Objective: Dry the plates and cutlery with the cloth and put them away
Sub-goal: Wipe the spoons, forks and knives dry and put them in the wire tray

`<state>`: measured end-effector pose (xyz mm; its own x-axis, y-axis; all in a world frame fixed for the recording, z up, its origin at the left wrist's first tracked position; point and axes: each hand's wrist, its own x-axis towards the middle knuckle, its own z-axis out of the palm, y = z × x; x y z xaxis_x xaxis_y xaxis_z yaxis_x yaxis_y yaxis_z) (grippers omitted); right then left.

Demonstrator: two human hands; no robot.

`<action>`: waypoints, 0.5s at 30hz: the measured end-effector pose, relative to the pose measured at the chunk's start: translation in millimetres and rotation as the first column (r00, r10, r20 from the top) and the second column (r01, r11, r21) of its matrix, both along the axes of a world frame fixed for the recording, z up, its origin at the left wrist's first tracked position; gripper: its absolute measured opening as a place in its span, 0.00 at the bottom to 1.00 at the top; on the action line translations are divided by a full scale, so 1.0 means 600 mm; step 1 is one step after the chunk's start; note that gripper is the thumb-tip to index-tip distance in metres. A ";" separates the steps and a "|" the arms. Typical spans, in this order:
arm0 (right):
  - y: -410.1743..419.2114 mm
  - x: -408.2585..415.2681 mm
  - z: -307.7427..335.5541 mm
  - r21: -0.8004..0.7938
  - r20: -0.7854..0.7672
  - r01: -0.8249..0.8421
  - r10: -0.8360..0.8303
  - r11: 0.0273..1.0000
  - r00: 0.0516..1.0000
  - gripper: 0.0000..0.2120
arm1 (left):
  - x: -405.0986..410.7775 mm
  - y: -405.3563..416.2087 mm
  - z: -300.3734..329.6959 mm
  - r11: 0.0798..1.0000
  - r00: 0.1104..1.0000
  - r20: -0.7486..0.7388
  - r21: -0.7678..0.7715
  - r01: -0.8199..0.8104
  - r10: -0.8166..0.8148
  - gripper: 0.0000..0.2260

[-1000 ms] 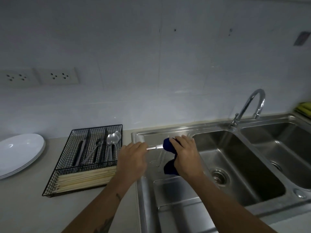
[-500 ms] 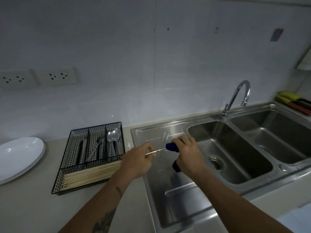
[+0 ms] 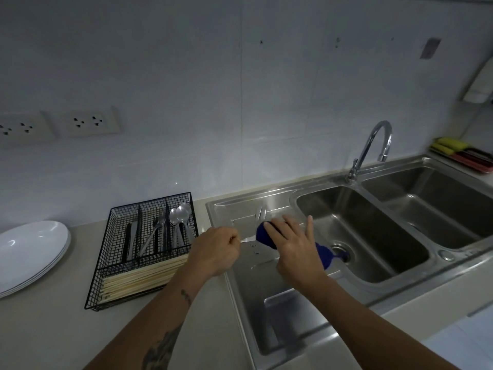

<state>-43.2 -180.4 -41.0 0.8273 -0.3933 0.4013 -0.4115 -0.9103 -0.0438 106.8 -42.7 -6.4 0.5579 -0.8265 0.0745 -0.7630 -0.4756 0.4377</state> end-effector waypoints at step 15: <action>-0.013 0.027 0.008 0.276 0.215 -0.008 -0.053 0.961 0.975 0.28 | -0.005 -0.039 -0.026 0.985 0.756 -0.651 -0.078 -0.153 0.066 0.11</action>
